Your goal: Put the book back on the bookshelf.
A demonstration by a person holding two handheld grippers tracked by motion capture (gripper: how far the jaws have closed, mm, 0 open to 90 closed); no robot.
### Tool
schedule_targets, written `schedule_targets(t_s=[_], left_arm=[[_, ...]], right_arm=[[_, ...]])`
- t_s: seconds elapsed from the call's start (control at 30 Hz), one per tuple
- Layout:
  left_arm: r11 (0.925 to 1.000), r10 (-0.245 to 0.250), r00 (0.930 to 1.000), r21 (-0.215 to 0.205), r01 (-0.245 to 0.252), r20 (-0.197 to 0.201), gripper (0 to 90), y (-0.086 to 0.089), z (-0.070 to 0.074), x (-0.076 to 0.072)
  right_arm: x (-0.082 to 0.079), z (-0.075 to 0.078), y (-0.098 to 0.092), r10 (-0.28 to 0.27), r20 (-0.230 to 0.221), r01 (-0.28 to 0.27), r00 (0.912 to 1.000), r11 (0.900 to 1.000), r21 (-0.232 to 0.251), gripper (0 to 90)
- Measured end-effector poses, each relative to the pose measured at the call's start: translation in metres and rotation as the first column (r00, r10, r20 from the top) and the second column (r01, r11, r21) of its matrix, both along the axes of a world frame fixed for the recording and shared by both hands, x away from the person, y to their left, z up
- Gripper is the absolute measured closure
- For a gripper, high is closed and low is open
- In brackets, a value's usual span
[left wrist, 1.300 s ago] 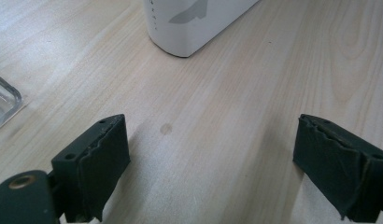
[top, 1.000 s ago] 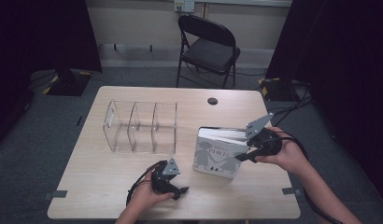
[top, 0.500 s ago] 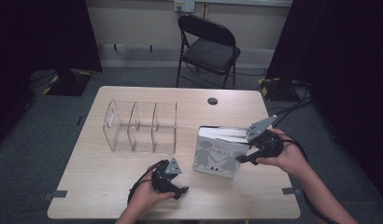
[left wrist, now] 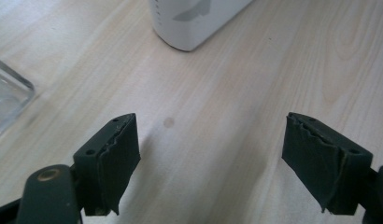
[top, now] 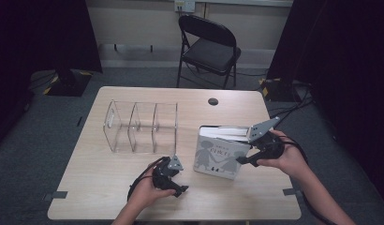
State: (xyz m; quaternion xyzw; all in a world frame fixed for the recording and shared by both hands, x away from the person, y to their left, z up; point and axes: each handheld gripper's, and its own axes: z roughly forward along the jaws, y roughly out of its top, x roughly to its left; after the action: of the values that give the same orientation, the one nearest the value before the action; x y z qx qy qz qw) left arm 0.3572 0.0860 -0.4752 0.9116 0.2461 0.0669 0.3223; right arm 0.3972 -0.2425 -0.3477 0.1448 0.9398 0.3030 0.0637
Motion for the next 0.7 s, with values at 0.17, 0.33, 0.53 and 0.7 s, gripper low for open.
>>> schedule_targets(t_s=[0.17,0.33,0.53,0.7], left_arm=[[0.9999,0.011,0.9999,-0.009,-0.011,0.005,18.4,-0.001,0.009,0.004],[0.9999,0.007,1.0000,0.011,-0.007,0.000,18.1,-0.007,0.020,0.011],[0.9997,-0.026,0.9994,0.003,0.026,-0.025,17.6,-0.014,0.036,0.019],[0.9994,-0.035,0.9988,-0.004,0.034,-0.035,17.5,-0.017,0.046,0.025]], right_arm=[[0.001,-0.001,0.000,-0.002,0.001,0.002,1.0000,1.000,0.000,49.1],[0.002,-0.001,0.000,-0.001,0.003,0.001,1.0000,1.000,-0.001,48.3],[0.001,-0.002,-0.001,0.001,0.008,-0.001,1.0000,1.000,0.007,48.0],[0.000,-0.002,-0.002,0.001,0.009,-0.001,1.0000,1.000,0.005,47.4]])
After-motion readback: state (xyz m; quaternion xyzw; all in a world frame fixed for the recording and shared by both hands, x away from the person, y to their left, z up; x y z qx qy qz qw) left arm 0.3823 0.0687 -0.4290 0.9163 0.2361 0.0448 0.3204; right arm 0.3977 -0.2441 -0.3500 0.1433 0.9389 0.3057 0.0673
